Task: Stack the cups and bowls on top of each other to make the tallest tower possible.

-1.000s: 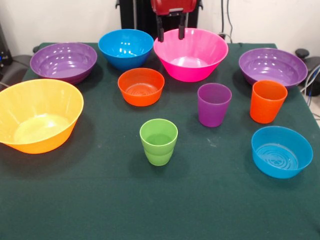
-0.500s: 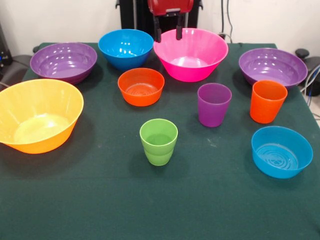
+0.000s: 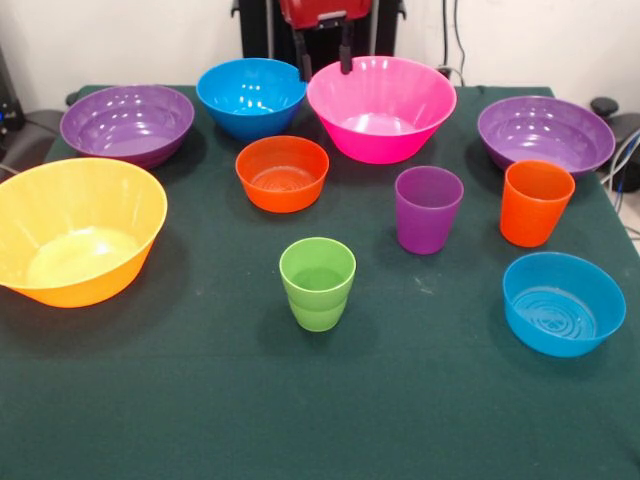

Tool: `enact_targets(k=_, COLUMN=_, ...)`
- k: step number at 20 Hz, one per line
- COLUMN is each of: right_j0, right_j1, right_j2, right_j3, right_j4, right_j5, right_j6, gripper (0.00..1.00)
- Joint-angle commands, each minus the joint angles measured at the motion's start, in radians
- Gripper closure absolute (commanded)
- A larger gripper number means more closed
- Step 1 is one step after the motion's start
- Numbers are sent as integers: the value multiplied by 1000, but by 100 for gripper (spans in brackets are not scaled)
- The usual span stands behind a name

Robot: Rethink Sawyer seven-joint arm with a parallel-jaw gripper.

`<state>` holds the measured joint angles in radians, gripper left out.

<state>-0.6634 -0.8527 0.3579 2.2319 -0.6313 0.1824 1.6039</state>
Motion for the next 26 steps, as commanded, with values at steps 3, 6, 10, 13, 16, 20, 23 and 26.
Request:
enact_targets(k=3, right_j0=-190, right_j1=-7, right_j2=384, right_j3=102, right_j4=-149, right_j5=331, right_j6=-553, gripper=0)
enact_targets(k=6, right_j0=-274, right_j1=-28, right_j2=463, right_j3=113, right_j4=-176, right_j5=427, right_j6=-688, gripper=0)
enact_targets(k=10, right_j0=-391, right_j1=-44, right_j2=577, right_j3=132, right_j4=-173, right_j5=549, right_j6=-886, gripper=0)
enact_targets(k=13, right_j0=-455, right_j1=-24, right_j2=632, right_j3=127, right_j4=-188, right_j5=607, right_j6=-997, gripper=0)
enact_targets(k=16, right_j0=-513, right_j1=15, right_j2=645, right_j3=95, right_j4=-230, right_j5=651, right_j6=-1092, gripper=0)
enact_targets(k=20, right_j0=-516, right_j1=120, right_j2=572, right_j3=11, right_j4=-368, right_j5=657, right_j6=-1143, gripper=0)
enact_targets(k=23, right_j0=-514, right_j1=180, right_j2=512, right_j3=-50, right_j4=-438, right_j5=659, right_j6=-1160, gripper=0)
enact_targets(k=26, right_j0=-504, right_j1=267, right_j2=446, right_j3=-115, right_j4=-490, right_j5=662, right_j6=-1166, gripper=0)
